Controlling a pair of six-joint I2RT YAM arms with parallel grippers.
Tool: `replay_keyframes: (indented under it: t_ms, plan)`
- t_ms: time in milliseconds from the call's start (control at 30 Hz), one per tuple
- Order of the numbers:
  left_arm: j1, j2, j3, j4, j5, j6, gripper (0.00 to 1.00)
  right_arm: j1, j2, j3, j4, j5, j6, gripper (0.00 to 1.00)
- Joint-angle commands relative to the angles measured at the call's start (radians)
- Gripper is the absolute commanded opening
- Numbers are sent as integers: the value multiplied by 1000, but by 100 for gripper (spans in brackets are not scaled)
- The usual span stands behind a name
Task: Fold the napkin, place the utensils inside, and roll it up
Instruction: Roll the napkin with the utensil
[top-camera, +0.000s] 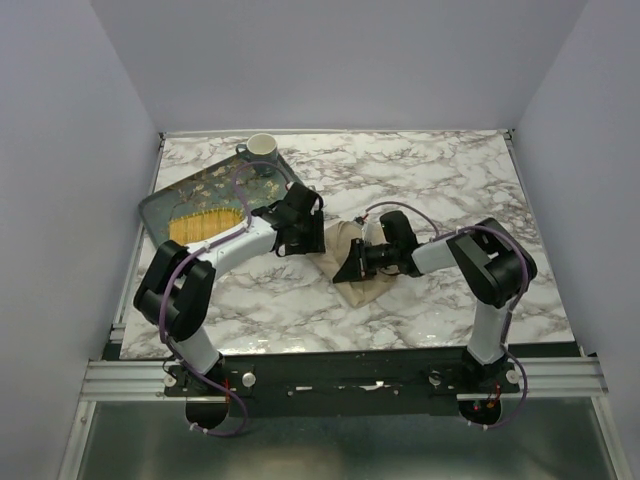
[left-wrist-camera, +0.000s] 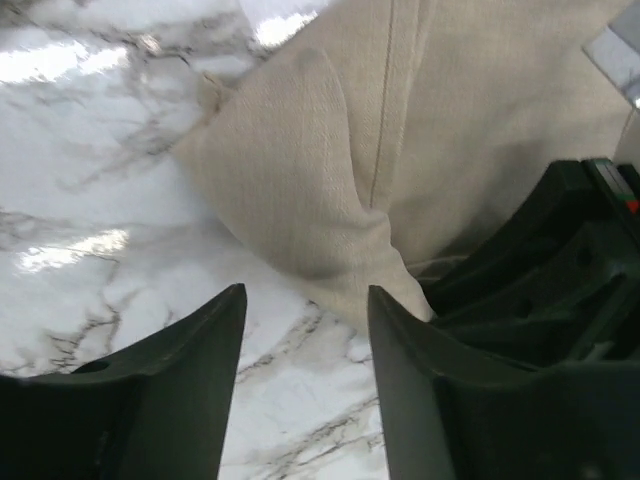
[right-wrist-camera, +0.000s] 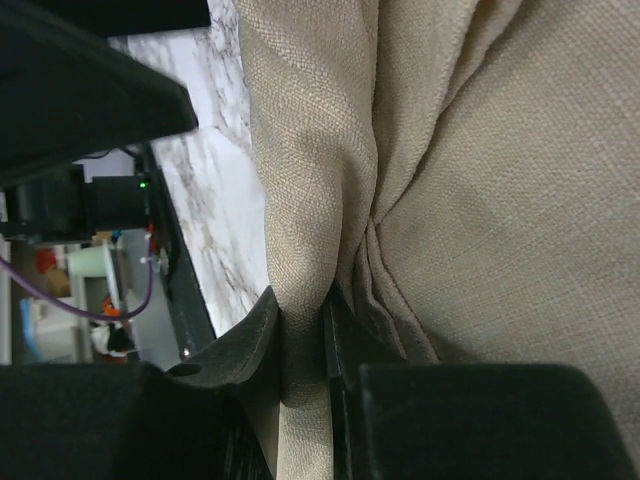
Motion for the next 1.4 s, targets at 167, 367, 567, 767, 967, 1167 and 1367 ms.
replay_keyframes:
  t_ms: [167,367,567,767,967,1167,1367]
  plan:
    - [-32,2,-44,150,177,-102,37,-46,152,-20,-225,11,-32,1]
    - [-32,76,-41,216,211,-136,28,-47,145,7,-305,60,-79,2]
    - [-31,185,-31,228,162,-102,15,-46,128,24,-374,100,-122,4]
    - [-38,217,-96,286,166,-127,8,-44,40,33,-487,164,-158,17]
    - [-41,223,-146,309,163,-157,2,-3,-156,110,-703,348,-176,45]
    - [-40,235,-183,341,189,-205,1,101,-266,220,-878,621,-198,60]
    - [-40,238,-188,338,211,-243,0,265,-284,262,-885,923,-202,62]
